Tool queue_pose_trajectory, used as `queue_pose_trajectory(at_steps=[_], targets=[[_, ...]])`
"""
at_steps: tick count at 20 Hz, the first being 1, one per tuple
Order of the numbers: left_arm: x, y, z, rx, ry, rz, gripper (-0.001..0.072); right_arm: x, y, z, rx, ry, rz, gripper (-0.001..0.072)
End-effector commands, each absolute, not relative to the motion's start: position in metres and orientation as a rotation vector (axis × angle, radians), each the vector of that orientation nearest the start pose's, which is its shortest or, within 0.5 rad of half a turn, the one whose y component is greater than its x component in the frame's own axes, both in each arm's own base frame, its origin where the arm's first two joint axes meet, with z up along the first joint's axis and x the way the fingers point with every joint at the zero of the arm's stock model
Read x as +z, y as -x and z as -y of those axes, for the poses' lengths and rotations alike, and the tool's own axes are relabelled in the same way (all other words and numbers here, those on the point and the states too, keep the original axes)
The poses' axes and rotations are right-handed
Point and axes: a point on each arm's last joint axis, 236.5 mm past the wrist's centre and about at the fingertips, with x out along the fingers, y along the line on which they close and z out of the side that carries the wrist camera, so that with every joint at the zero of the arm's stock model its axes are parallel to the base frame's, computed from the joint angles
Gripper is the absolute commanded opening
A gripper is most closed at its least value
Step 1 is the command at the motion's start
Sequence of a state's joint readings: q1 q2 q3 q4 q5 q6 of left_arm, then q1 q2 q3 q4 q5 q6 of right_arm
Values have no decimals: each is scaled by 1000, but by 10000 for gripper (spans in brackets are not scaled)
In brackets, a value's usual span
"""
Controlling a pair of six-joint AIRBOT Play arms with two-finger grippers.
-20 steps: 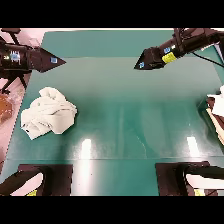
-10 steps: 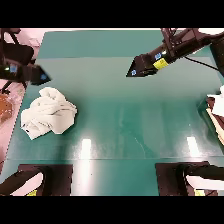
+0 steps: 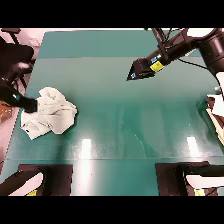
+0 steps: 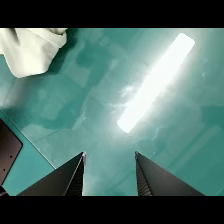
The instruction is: Fold the shirts.
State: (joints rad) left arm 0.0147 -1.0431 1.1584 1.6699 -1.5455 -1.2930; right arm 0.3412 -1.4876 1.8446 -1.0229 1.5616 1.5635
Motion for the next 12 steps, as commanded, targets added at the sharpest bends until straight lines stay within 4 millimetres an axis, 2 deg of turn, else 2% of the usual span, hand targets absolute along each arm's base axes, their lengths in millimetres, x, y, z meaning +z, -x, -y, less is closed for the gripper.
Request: queue_pose_trajectory(at_steps=[1,3,5,8,12], targets=[[9,-249,-33,-177,-365,-1582,660,160,-360,-258,788,-108,-1263,381],[-14,-250,-35,-181,-390,-1564,659,161,-359,-258,789,-108,-1263,381],[-22,-263,-45,-147,-437,-1509,659,160,-358,-258,790,-107,-1267,380],[-16,-286,-62,-73,-504,-1419,659,160,-357,-257,791,-105,-1271,380],[-11,-312,-61,-63,-520,-1310,659,160,-357,-257,791,-105,-1272,381]])
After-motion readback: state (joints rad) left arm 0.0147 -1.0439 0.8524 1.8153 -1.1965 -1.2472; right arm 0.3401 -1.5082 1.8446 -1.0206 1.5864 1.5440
